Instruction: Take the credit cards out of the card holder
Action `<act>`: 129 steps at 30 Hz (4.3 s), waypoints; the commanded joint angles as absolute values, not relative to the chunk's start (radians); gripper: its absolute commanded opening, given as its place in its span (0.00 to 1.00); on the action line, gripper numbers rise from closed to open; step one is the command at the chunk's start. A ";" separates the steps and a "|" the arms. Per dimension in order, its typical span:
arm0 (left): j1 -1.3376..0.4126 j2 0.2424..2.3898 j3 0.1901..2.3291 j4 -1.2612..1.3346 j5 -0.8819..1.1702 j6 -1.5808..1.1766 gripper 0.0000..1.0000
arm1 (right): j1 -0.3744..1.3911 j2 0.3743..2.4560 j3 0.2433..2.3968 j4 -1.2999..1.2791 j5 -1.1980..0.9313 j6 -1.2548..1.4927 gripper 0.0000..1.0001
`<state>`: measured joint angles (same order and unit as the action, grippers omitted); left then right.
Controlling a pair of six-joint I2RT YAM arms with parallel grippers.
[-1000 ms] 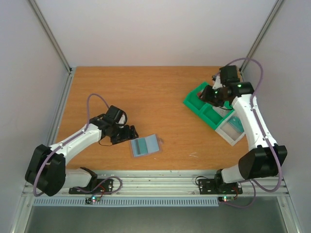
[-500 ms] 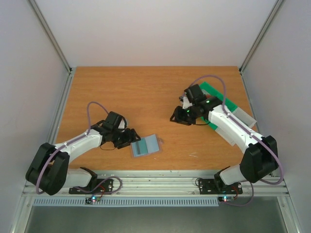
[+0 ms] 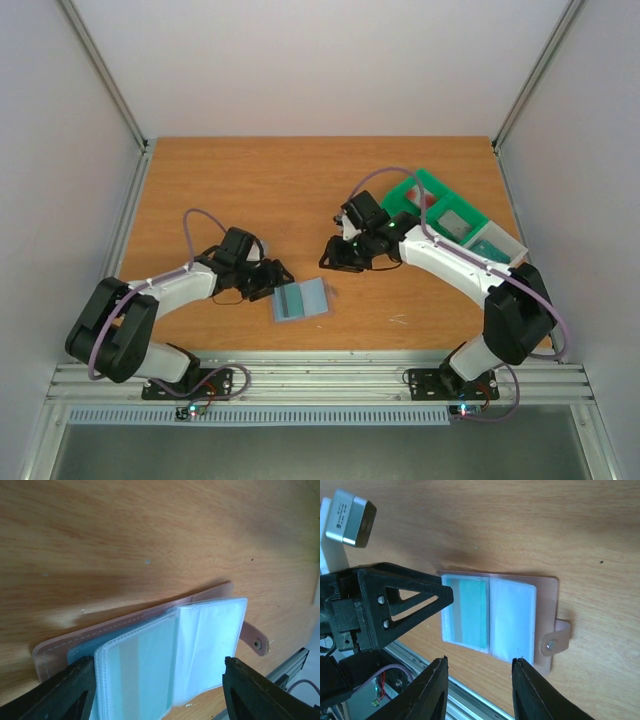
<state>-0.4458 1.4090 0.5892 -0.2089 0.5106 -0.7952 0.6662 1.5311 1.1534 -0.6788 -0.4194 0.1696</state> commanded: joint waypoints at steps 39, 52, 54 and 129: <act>-0.392 1.259 0.423 -0.011 0.611 -0.893 0.54 | 0.816 1.930 1.156 -0.397 -0.490 0.292 0.19; -0.391 1.270 0.436 -0.023 0.589 -0.866 0.53 | 0.816 1.955 1.091 -0.355 -0.478 0.307 0.01; -0.391 1.278 0.440 -0.029 0.589 -0.859 0.53 | 0.816 1.954 1.080 -0.339 -0.470 0.308 0.01; -0.394 1.321 0.451 0.143 0.751 -0.960 0.41 | 0.815 1.846 0.940 -0.122 -0.498 0.386 0.11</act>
